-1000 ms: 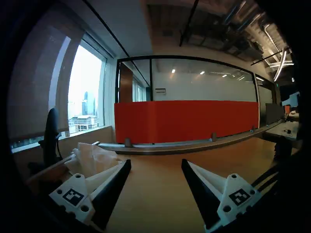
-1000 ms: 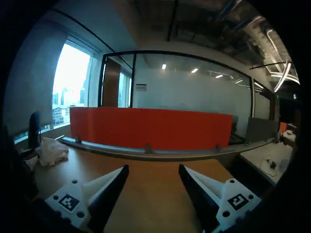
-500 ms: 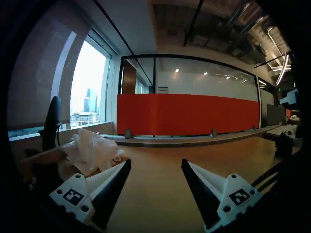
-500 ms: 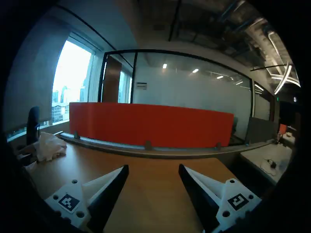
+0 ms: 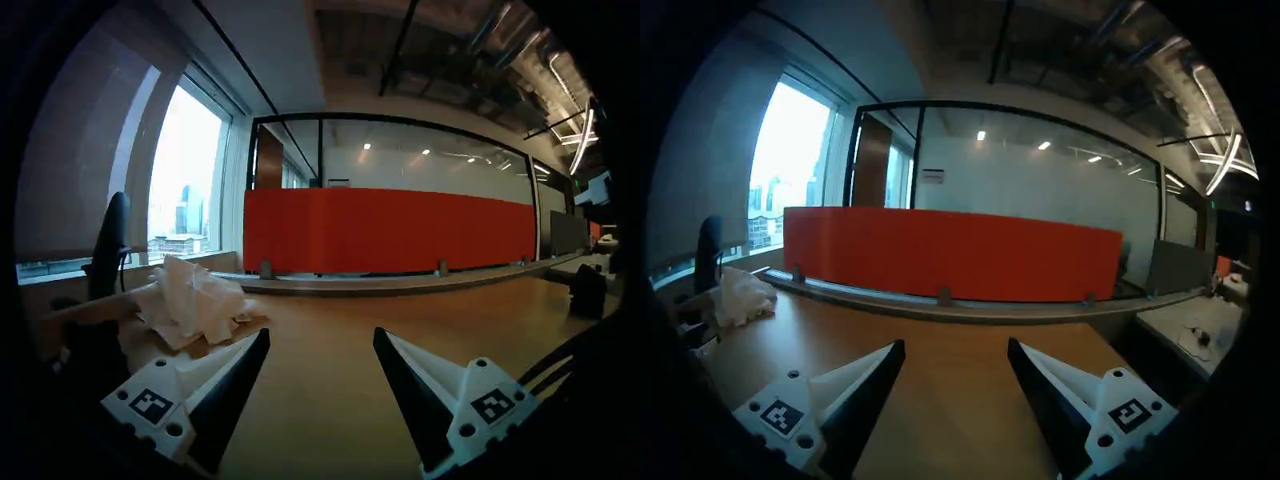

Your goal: Fold towel

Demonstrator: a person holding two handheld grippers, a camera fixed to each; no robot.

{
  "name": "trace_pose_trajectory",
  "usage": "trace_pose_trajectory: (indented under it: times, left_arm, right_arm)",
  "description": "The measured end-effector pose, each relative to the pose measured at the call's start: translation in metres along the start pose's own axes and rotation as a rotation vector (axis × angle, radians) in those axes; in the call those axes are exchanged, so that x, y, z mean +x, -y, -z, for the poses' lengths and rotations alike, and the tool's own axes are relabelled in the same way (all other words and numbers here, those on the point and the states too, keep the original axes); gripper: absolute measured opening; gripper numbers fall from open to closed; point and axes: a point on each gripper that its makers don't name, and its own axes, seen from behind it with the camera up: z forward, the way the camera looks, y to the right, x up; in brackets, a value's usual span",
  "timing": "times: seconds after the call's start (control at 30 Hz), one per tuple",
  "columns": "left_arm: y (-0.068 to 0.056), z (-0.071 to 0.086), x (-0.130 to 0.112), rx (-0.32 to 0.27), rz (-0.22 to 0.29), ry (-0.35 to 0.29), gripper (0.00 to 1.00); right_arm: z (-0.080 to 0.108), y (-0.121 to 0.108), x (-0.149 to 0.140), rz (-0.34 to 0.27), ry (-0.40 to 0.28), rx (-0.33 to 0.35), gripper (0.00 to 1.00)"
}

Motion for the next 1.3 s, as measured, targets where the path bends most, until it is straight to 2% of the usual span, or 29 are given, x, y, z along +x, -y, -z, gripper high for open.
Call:
trace_pose_trajectory:
  times: [0.1, 0.6, 0.9, 1.1, 1.3]
  left_arm:
    - [-0.002, 0.001, -0.001, 0.002, -0.013, 0.002, 0.96]
    - [-0.003, 0.000, -0.003, -0.003, -0.012, 0.005, 0.97]
    - [-0.003, 0.000, -0.004, -0.003, -0.013, 0.005, 0.97]
    - [-0.003, 0.000, -0.003, -0.003, -0.013, 0.005, 0.97]
    - [-0.002, 0.000, -0.003, -0.003, -0.013, 0.005, 0.97]
  right_arm:
    - [0.000, -0.002, 0.001, 0.003, -0.002, -0.004, 1.00]
    - [0.001, -0.004, 0.013, -0.007, -0.020, 0.010, 1.00]
    - [0.002, -0.002, 0.030, -0.015, -0.072, 0.031, 1.00]
    - [0.001, -0.004, 0.027, -0.031, -0.102, 0.031, 1.00]
    - [0.000, -0.011, 0.011, -0.032, -0.127, 0.022, 1.00]
